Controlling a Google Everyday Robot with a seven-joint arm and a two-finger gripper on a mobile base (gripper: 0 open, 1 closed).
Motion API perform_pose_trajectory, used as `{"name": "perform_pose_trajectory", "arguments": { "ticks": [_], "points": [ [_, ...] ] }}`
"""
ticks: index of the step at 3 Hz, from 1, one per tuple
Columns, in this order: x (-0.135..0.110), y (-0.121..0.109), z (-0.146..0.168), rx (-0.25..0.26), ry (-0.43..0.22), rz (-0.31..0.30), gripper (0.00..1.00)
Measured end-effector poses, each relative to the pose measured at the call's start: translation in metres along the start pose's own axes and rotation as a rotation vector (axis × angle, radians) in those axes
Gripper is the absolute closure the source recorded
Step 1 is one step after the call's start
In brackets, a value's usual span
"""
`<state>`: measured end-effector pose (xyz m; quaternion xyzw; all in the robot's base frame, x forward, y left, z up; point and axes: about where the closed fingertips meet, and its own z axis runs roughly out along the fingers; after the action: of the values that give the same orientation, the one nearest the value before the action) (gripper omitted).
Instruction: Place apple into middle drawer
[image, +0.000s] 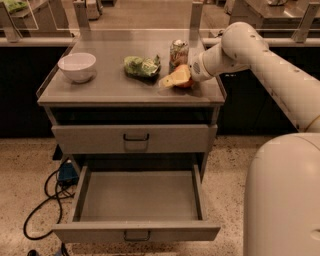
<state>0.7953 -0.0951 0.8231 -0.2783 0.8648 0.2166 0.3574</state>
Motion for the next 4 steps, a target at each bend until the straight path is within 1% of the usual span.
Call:
{"name": "perform_pose_trajectory", "arguments": {
  "ticks": [1,4],
  "points": [
    [0.0,0.0,0.0,0.0,0.0,0.0,0.19],
    [0.0,0.0001,0.0001,0.0,0.0,0.0,0.88]
  ]
}}
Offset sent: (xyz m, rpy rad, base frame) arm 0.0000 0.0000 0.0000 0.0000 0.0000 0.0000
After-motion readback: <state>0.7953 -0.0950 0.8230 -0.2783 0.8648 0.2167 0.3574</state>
